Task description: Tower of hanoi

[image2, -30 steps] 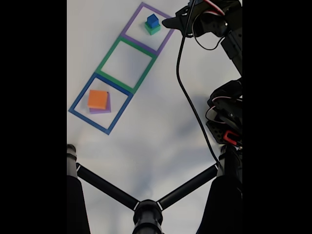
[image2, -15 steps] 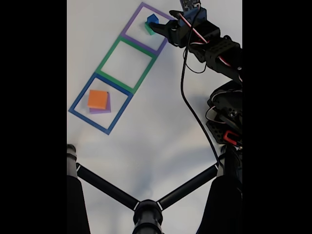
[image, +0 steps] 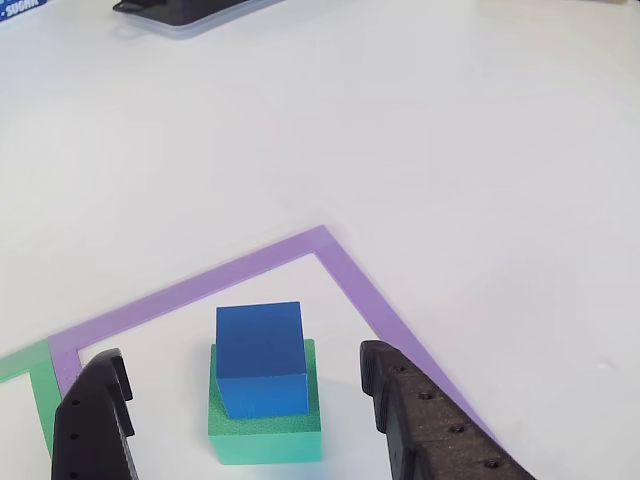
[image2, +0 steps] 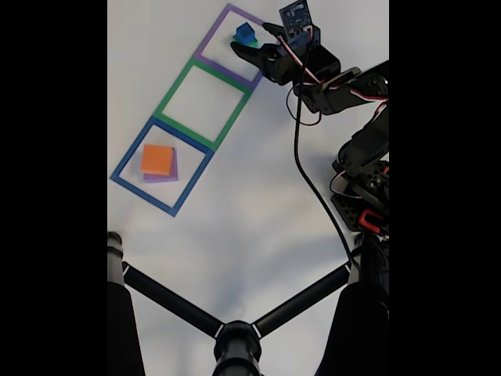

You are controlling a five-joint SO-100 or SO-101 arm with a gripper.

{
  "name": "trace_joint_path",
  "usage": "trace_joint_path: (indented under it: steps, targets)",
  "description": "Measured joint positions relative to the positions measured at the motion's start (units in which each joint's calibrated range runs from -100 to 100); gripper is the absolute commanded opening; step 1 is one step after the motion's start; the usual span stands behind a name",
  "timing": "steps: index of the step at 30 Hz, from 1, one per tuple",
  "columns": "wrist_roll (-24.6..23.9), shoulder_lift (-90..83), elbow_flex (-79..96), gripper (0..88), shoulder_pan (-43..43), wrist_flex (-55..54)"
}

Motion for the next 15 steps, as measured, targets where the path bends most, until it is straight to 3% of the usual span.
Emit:
trace_joint_path:
  steps: [15]
  targets:
    - [0.0, 9.7, -4.0, 23.7, -1.6, -7.1]
